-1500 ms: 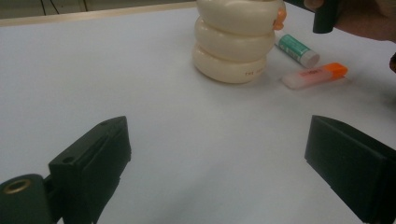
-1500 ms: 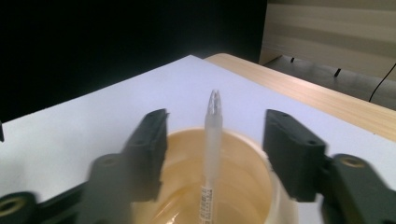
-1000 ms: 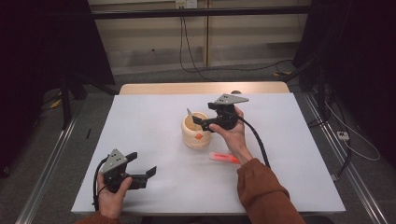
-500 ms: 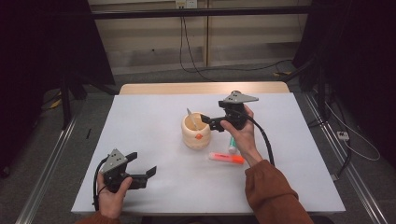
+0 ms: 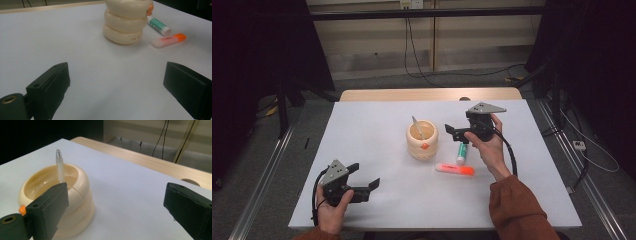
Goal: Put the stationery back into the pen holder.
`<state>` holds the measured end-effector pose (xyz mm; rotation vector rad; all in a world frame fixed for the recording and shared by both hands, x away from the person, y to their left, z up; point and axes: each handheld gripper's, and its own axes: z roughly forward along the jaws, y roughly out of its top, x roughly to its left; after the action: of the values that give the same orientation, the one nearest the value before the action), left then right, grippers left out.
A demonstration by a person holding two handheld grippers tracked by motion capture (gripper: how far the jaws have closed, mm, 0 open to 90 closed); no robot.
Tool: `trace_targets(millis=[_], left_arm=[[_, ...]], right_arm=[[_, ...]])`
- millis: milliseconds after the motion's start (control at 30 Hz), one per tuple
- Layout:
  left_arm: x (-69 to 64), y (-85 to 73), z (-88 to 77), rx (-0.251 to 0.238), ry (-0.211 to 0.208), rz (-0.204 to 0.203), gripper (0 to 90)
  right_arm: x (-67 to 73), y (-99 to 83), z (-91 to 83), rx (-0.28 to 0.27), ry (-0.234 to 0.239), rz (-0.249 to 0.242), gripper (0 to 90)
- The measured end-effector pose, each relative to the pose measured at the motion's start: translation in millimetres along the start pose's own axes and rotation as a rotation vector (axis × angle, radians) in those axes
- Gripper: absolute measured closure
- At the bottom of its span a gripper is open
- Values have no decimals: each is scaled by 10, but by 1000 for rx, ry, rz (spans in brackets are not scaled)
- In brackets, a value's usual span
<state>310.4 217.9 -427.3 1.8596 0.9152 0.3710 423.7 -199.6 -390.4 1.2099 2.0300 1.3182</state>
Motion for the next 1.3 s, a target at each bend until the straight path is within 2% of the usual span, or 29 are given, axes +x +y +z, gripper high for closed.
trace_targets(millis=[100,367,467,567,700,867,1100,1300], left_arm=[[0,1,-1,-1,1,0,67],[0,2,3,-1,-3,1,67],[-6,6,2,1,-4,5,67],[1,5,4,-1,-5,7,67],[-4,8,4,1,-5,7,67],[-10,10,11,3,-6,6,67],[-9,10,15,3,-9,7,67],[-9,12,17,4,-10,7,67]], right_arm=[[-22,-13,-12,17,-28,8,56],[18,-62,10,56,-60,2,70],[26,-90,19,74,-78,21,72],[29,-111,39,124,-117,50,81],[14,-141,38,152,-128,77,84],[11,-171,54,237,-156,125,97],[-39,-184,71,313,-174,263,153],[-31,-185,116,382,-206,333,188]])
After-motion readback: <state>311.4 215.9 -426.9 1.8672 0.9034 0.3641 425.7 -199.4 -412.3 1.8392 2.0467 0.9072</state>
